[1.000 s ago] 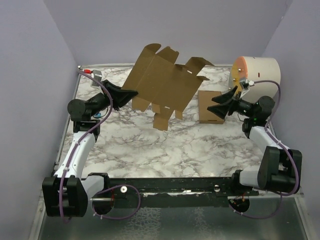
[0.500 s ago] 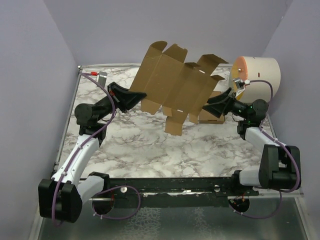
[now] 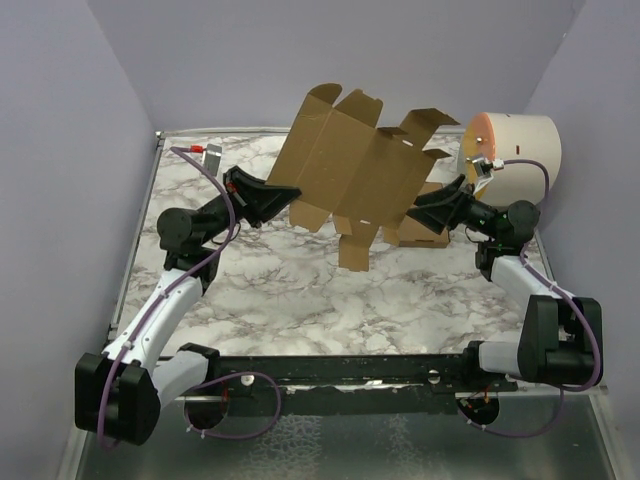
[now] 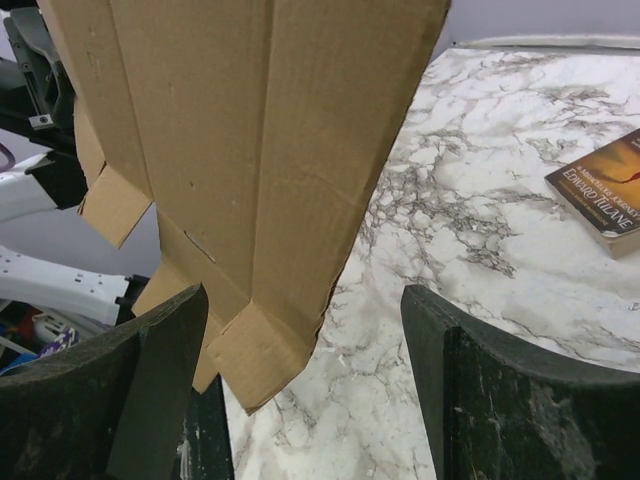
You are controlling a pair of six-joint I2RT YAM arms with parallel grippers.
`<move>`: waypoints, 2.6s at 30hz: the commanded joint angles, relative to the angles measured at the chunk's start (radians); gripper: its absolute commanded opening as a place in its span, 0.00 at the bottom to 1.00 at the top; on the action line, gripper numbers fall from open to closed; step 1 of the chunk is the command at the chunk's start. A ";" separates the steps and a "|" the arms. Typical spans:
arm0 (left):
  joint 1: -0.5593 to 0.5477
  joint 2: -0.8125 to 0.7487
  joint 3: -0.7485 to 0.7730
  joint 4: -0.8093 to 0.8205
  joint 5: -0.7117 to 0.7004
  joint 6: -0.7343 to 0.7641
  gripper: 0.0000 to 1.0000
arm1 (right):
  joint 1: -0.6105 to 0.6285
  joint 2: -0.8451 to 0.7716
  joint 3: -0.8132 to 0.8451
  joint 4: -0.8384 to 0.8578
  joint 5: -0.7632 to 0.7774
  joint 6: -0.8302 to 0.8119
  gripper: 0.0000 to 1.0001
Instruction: Fold the paper box
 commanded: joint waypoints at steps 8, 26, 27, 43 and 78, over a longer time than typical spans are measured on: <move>-0.031 -0.012 -0.022 0.055 -0.045 -0.012 0.00 | 0.006 -0.020 0.007 0.028 0.034 0.020 0.72; -0.050 -0.013 -0.042 0.040 -0.081 0.004 0.00 | 0.006 -0.061 0.006 0.018 0.040 0.002 0.31; -0.050 -0.015 -0.042 0.031 -0.085 0.008 0.00 | 0.006 -0.062 0.009 0.008 0.038 -0.002 0.28; -0.180 -0.039 0.003 -0.370 -0.322 0.295 0.00 | 0.006 -0.072 0.113 -0.361 0.084 -0.194 0.02; -0.350 0.060 -0.006 -0.786 -0.539 0.488 0.00 | 0.148 0.053 0.100 -0.922 0.301 -0.558 0.06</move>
